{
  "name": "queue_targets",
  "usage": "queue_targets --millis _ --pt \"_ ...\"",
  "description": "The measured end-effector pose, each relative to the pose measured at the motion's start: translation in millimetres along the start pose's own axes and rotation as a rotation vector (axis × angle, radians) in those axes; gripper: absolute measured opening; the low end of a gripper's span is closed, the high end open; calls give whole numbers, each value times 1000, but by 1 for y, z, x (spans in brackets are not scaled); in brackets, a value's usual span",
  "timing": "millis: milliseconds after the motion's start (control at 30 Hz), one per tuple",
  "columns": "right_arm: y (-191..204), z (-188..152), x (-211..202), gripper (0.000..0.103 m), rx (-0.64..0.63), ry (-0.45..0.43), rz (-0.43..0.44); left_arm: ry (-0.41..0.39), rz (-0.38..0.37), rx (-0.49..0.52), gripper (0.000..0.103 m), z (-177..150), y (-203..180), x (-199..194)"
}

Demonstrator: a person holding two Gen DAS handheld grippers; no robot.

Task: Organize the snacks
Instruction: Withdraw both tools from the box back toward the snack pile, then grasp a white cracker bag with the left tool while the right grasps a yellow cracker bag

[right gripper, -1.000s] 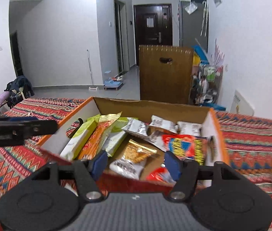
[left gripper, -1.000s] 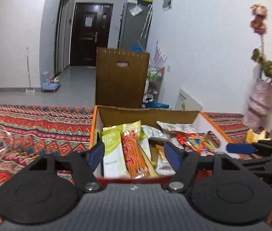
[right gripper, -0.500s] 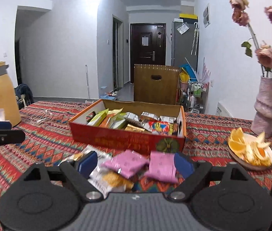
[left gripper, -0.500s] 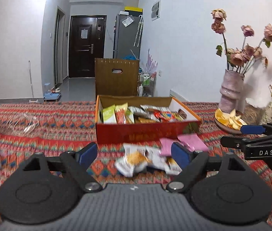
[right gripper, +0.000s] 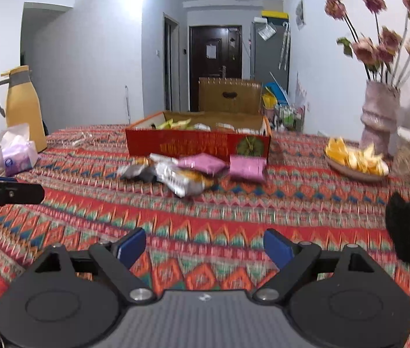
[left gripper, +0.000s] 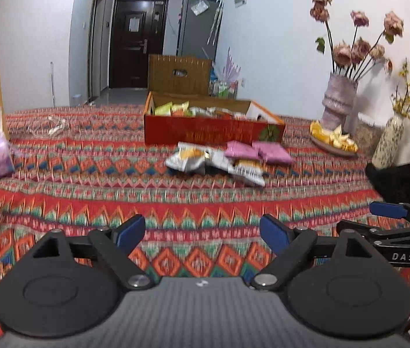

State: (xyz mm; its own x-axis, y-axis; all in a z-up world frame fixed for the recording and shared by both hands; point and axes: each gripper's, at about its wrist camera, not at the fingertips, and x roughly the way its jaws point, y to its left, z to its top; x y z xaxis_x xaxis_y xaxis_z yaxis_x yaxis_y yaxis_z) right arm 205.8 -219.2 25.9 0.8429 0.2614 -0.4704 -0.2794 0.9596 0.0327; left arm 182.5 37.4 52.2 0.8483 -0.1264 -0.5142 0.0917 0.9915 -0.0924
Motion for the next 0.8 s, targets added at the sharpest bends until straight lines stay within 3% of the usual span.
queue_targets --millis 100,367,600,800 --pt "-2 -14 -5 88 10 23 -7 24 32 -6 88 -12 2 2" --pt "-8 -30 -4 88 25 67 -19 61 32 -21 88 -18 7 11" --pt "-8 -21 17 88 33 88 3 80 29 -19 87 -4 12 41" --pt "-10 0 46 88 61 100 44 50 26 56 87 24 16 78"
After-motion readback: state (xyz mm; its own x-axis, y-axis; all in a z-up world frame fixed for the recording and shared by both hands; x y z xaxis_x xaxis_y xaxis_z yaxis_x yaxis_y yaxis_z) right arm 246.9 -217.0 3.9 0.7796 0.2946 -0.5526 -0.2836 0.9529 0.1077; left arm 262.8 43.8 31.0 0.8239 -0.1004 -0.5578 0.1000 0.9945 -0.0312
